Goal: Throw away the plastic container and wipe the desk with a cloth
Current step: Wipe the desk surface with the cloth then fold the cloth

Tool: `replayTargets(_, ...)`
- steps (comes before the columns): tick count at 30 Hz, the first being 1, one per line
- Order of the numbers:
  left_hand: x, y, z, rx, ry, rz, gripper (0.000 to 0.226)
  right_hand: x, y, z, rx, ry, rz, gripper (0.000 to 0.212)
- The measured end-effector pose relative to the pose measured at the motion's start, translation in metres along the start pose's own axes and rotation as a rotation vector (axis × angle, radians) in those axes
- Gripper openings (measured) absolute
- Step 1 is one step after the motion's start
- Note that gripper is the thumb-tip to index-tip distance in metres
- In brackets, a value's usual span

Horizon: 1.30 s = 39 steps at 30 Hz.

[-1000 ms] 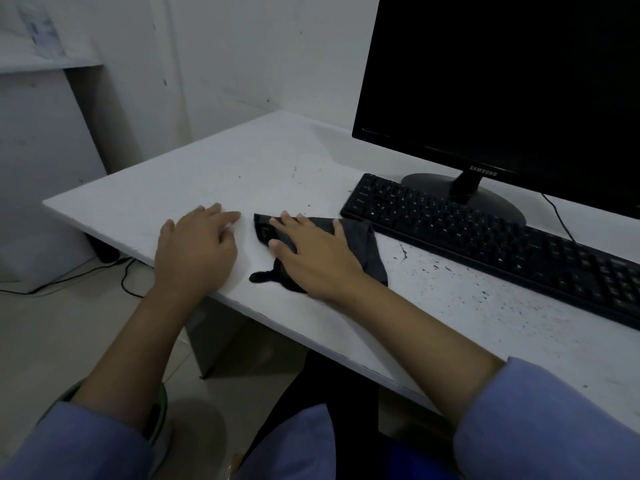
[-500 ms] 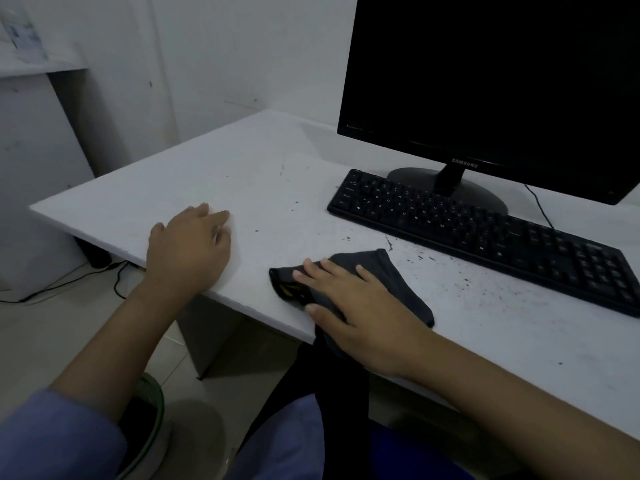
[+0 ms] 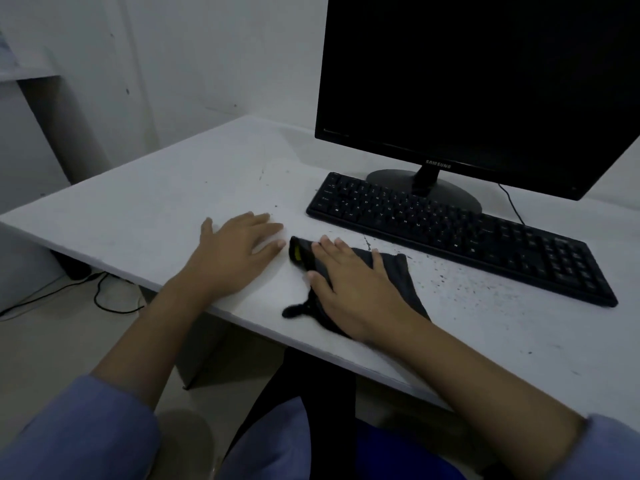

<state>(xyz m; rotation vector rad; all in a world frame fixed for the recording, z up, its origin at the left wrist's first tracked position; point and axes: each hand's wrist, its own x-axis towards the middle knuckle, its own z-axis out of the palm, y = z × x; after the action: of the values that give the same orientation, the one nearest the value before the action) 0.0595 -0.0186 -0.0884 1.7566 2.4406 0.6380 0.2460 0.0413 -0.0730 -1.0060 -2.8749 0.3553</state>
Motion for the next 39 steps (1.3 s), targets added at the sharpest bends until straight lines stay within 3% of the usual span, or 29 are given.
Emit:
replayTargets(9,-0.004,-0.003,0.0,-0.022,0.011,0.031,0.042,0.0,0.011,-0.001,0.016,0.055,0.369,0.065)
replayTargets(16,-0.003,-0.005,0.0,-0.017,0.042,0.054,0.041,-0.061,0.056,-0.01,-0.111,0.118,0.543,0.063)
replayTargets(20,-0.006,0.001,-0.002,-0.025,0.153,0.113,0.036,-0.098,0.084,-0.02,-0.16,0.142,0.659,0.057)
replayTargets(25,-0.023,0.035,0.0,-0.135,0.127,0.14,0.037,-0.093,0.092,-0.018,-0.11,0.163,0.577,0.054)
replayTargets(32,-0.03,0.109,0.028,-0.236,0.065,0.318,0.047,-0.109,0.079,-0.019,0.044,0.151,0.369,0.051)
replayTargets(39,-0.029,0.139,0.051,-0.189,0.023,0.343,0.037,-0.175,0.103,-0.026,-0.114,0.173,0.541,0.054)
